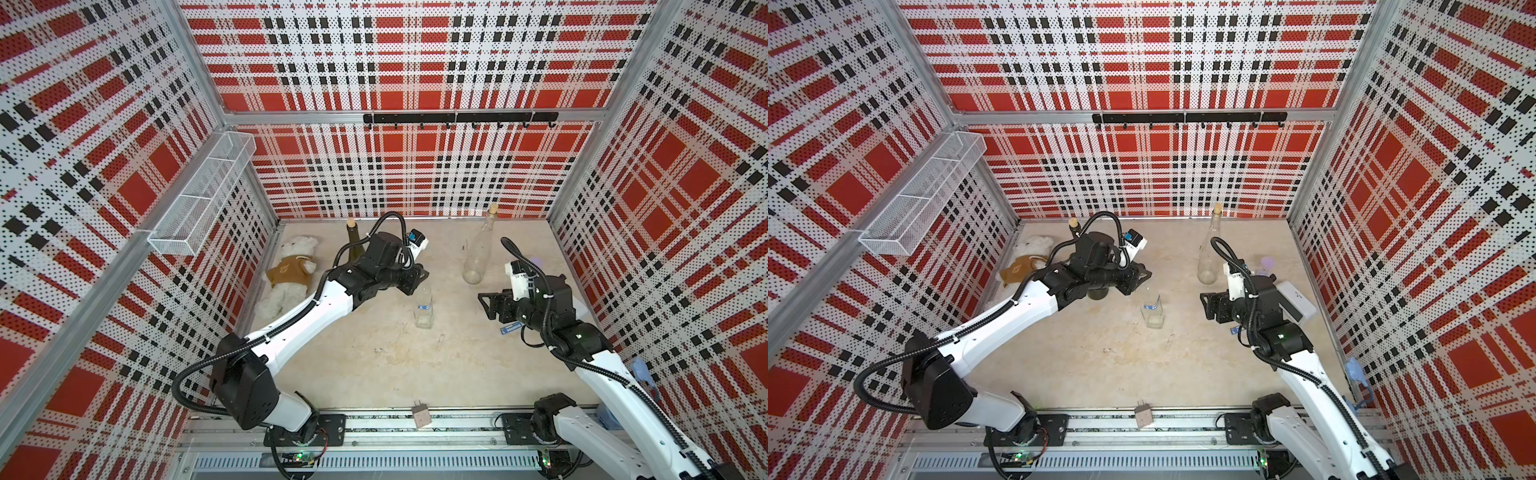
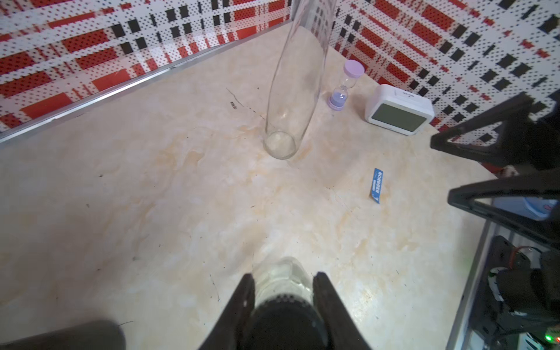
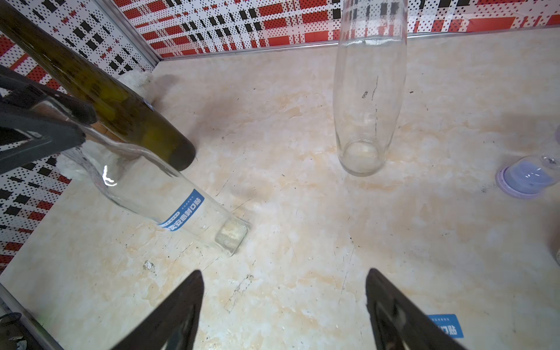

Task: Remove the label from the bottle
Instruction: Adjust the bottle at the center of the board.

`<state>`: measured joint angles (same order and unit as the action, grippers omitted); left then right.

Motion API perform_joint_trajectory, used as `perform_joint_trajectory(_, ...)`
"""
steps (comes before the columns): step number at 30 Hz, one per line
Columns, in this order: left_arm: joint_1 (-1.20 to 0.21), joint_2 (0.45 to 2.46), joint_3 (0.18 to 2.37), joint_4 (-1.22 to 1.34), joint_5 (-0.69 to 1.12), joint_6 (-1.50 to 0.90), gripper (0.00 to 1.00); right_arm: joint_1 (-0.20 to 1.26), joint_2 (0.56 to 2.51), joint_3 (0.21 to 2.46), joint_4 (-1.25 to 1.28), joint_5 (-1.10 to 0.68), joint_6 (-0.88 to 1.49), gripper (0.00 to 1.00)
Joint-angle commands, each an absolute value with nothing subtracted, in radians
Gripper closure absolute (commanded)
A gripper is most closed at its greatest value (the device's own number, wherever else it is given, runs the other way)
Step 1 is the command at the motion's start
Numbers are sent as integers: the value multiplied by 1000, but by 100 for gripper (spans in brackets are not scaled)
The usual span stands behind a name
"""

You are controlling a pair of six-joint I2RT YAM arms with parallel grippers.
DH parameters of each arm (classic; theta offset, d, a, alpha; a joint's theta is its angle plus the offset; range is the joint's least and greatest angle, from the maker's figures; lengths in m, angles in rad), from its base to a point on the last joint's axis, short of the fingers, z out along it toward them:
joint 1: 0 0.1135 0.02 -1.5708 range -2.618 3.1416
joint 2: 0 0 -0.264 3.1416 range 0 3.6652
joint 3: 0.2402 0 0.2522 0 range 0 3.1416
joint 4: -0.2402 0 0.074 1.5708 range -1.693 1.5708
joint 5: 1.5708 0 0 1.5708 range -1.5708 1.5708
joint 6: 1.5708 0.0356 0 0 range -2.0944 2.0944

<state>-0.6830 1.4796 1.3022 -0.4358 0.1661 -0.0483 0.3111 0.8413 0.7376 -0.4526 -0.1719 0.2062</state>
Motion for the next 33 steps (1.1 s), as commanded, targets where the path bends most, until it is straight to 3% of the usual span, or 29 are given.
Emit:
perform_joint_trajectory(1, -736, 1480, 1368, -484, -49, -77, 80, 316, 824, 746, -416, -163, 195, 14)
perform_joint_trajectory(6, -853, 1493, 1430, -560, -311, -180, 80, 314, 827, 746, -408, -166, 191, 14)
perform_joint_trajectory(12, -951, 1507, 1425, -594, -489, -388, 79, 314, 838, 743, -393, -174, 193, 14)
perform_joint_trajectory(22, -1002, 1524, 1392, -591, -586, -530, 77, 315, 835, 749, -396, -175, 192, 14)
perform_joint_trajectory(28, -999, 1503, 1350, -563, -573, -528, 59, 316, 829, 746, -401, -173, 190, 14)
perform_joint_trajectory(30, -999, 1494, 1344, -561, -573, -529, 46, 315, 827, 746, -400, -173, 193, 14)
perform_joint_trajectory(33, -997, 1480, 1335, -549, -564, -523, 38, 315, 828, 744, -400, -176, 195, 14)
